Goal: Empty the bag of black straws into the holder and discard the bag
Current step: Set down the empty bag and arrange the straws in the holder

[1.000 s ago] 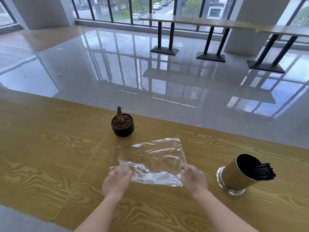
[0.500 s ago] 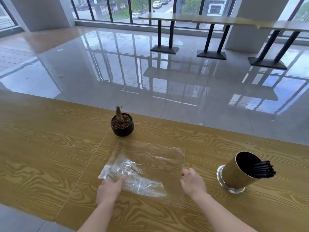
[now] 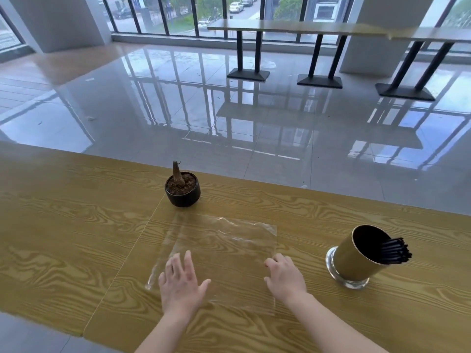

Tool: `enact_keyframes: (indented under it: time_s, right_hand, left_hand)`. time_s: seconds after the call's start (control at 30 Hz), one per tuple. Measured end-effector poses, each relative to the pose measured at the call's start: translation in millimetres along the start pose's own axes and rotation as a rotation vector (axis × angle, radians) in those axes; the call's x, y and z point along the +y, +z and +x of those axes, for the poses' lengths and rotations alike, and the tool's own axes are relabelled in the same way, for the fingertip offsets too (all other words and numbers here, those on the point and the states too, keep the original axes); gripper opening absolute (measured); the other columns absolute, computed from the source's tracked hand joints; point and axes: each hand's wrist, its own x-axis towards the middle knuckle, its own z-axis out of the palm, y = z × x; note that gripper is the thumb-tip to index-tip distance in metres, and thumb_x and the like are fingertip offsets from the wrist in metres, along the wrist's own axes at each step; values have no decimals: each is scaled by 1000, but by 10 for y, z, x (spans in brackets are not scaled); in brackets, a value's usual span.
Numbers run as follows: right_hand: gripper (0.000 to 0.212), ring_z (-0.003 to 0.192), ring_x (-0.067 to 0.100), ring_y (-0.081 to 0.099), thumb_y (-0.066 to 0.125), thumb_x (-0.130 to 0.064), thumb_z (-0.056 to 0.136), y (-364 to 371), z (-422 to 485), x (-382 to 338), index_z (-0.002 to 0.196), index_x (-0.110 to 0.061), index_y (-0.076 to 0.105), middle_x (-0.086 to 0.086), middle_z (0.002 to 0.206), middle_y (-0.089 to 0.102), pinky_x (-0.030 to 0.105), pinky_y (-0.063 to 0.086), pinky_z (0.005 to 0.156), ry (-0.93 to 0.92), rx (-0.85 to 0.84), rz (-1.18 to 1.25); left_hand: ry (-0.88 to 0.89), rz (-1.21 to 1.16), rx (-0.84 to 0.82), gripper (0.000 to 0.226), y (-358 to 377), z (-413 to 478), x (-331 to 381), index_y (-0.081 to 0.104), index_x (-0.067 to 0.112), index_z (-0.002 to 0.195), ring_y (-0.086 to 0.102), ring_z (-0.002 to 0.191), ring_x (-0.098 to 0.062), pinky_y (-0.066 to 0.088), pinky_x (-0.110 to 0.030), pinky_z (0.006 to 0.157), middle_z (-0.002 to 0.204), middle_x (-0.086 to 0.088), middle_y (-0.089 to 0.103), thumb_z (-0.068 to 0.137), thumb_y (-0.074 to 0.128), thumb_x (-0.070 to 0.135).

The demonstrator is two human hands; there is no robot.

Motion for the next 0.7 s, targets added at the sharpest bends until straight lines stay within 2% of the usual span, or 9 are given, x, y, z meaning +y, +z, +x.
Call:
enact_keyframes:
  time_s: [0.2, 0.33, 0.47, 0.6, 0.7]
  right_hand:
    - [34, 116, 20, 48, 58, -34, 94, -179, -103, 102, 127, -24, 58, -4, 126, 55, 34, 48, 95, 16, 99, 75]
    - [33, 115, 21, 50, 59, -34, 94, -310, -250, 287, 124, -23, 60, -2, 123, 58, 35, 47, 96, 70, 149, 117]
    - [37, 115, 17, 58, 63, -34, 93, -426, -493, 550, 128, -22, 62, -3, 122, 64, 30, 49, 93, 179, 244, 277]
    - [27, 90, 5, 62, 68, -32, 90, -544, -832, 849, 116, -26, 68, -14, 99, 68, 25, 52, 77, 350, 370, 465]
    - [18, 79, 5, 63, 70, -33, 89, -660, -1046, 1086, 106, -27, 69, -16, 82, 67, 25, 50, 70, 481, 455, 528]
  left_hand:
    - [144, 58, -30, 96, 12, 23, 298, 8, 23, 156, 12, 151, -27, 21, -48, 120, 161, -9, 16, 85, 48, 72]
    - [244, 27, -2, 91, 23, -2, 562, 12, 25, 157, 15, 150, -26, 20, -47, 120, 161, -7, 20, 86, 46, 70]
    - [347, -34, 7, 82, -3, -51, 912, 18, 24, 156, 23, 148, -24, 25, -42, 120, 160, -7, 27, 90, 44, 66]
    - [486, -91, 45, 77, -82, -126, 1311, 29, 22, 153, 32, 144, -24, 32, -40, 116, 156, -8, 35, 90, 49, 60]
    - [578, -114, 38, 75, -152, -194, 1667, 31, 23, 152, 35, 142, -23, 34, -39, 115, 154, -7, 37, 89, 52, 58]
